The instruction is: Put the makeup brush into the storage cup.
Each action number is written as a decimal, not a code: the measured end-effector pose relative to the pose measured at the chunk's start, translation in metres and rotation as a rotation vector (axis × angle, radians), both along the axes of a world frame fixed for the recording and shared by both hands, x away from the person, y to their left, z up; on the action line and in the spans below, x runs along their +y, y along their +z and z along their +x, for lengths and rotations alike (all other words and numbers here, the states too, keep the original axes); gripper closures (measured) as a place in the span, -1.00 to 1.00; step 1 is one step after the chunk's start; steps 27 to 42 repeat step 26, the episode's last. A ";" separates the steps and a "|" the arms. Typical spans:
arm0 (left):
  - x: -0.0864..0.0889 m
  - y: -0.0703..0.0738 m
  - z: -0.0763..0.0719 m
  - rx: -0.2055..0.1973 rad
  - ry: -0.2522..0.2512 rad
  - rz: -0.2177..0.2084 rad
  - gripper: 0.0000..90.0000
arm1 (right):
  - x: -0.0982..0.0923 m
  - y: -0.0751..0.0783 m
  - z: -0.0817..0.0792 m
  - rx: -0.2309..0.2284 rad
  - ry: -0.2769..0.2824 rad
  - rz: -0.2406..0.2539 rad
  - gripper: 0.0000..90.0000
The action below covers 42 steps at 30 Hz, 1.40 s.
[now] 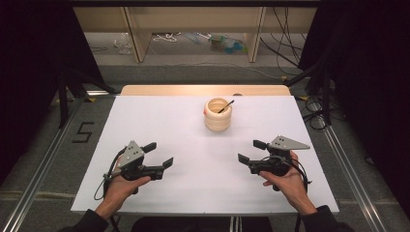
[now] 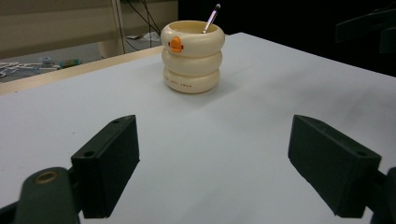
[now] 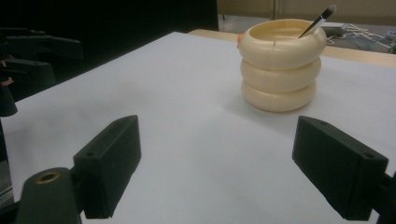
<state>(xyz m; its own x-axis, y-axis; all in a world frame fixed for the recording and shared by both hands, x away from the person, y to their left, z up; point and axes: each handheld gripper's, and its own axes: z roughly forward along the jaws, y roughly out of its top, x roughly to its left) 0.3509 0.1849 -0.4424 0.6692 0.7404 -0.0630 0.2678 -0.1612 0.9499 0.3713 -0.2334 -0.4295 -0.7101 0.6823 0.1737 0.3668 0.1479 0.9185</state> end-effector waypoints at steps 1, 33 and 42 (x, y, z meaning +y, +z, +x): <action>0.000 0.000 0.000 0.004 0.001 0.000 -0.64 | 0.000 0.000 0.000 -0.001 0.001 -0.001 -0.63; 0.000 -0.001 0.000 0.003 0.002 0.004 -0.64 | 0.001 -0.002 -0.001 0.007 0.014 -0.008 -0.63; 0.000 -0.001 0.000 0.003 0.002 0.004 -0.64 | 0.001 -0.002 -0.001 0.007 0.014 -0.008 -0.63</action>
